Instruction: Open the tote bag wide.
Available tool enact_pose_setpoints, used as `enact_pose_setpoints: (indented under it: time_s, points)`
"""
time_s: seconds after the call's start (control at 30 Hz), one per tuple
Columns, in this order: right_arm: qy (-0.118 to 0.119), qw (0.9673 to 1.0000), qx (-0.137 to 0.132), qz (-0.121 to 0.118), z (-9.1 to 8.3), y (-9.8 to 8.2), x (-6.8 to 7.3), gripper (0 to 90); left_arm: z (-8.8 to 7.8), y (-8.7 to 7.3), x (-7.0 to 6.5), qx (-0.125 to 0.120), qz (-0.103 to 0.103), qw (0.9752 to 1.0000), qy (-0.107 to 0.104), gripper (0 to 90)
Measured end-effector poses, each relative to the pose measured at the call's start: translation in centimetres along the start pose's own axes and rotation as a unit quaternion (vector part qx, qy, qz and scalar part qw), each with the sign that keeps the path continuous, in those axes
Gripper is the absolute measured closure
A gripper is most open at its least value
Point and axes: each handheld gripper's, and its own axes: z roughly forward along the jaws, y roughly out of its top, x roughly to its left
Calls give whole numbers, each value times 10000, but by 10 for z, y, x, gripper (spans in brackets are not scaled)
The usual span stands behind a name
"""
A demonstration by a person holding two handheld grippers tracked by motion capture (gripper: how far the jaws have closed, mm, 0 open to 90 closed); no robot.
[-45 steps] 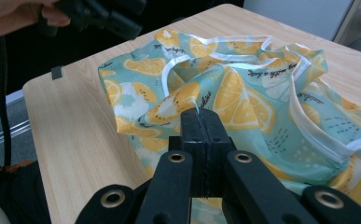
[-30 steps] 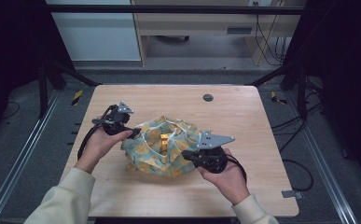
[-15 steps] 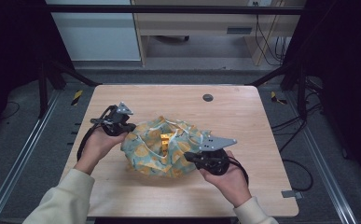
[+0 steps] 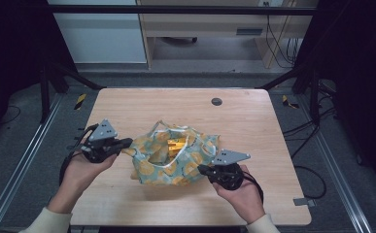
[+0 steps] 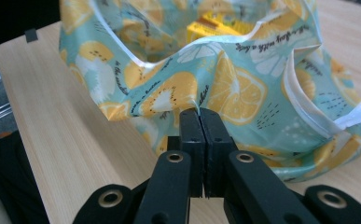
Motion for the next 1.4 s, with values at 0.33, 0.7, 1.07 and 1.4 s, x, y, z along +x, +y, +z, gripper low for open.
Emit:
enact_pose_setpoints:
  time_s: [0.33, 0.7, 1.07, 1.4]
  points:
    - [-135, 9999, 42, 91, -8, -1, -4, 635, -6, -35, -17, 133, 95, 9997, -201, 899]
    - [-563, 9984, -8, 107, -3, 25, -26, 508, -4, -48, -15, 266, 74, 9994, -222, 899]
    - [-851, 9954, 307, 325, 20, 25, -48, 438, -3, -52, -13, 342, 52, 9991, -248, 899]
    - [-473, 9972, 432, 373, 27, 22, -52, 866, -4, -54, -16, 381, 85, 9988, -294, 899]
